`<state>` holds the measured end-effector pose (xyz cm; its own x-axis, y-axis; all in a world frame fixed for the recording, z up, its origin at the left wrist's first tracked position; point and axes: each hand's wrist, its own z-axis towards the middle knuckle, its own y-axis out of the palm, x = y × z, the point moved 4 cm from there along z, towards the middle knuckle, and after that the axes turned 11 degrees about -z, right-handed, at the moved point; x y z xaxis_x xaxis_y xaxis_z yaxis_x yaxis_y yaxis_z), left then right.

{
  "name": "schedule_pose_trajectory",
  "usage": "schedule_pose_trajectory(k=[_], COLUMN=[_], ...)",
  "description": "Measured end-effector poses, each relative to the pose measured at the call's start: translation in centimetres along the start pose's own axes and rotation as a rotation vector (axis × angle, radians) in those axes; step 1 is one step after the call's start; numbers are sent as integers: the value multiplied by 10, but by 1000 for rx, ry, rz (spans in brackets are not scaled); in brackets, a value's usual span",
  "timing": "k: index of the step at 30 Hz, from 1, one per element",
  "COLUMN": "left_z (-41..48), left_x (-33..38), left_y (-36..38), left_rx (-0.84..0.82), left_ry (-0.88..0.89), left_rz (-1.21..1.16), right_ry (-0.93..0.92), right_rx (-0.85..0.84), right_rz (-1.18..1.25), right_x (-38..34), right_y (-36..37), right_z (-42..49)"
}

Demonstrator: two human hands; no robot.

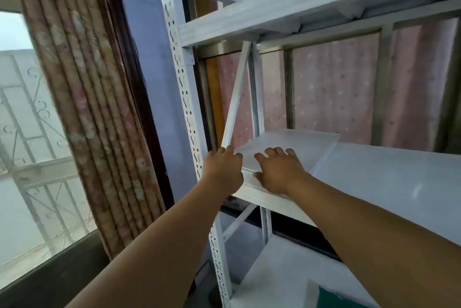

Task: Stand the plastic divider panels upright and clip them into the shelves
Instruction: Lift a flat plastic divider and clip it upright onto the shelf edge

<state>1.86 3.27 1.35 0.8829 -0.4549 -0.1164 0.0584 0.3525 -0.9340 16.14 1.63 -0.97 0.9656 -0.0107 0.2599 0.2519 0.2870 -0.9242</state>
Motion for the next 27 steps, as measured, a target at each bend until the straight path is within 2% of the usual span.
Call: schedule_pose_trajectory(k=[3,9,15,23,27], left_z=[30,63,75,87,86], left_x=[0,-2,-25,-30,-29], left_y=[20,70,105,124,123], left_rx=[-1,-9,33,-38,-15], left_ry=[19,267,235,278,343], left_rz=[-85,-436,-723,-761,-776], right_ry=[26,113,174,304,402], right_rx=[-2,-126,-41,102,71], right_rz=[-5,165,220,262,174], right_x=[8,11,13,14,14], right_y=[17,34,43,46,46], right_z=[14,25,23,21,18])
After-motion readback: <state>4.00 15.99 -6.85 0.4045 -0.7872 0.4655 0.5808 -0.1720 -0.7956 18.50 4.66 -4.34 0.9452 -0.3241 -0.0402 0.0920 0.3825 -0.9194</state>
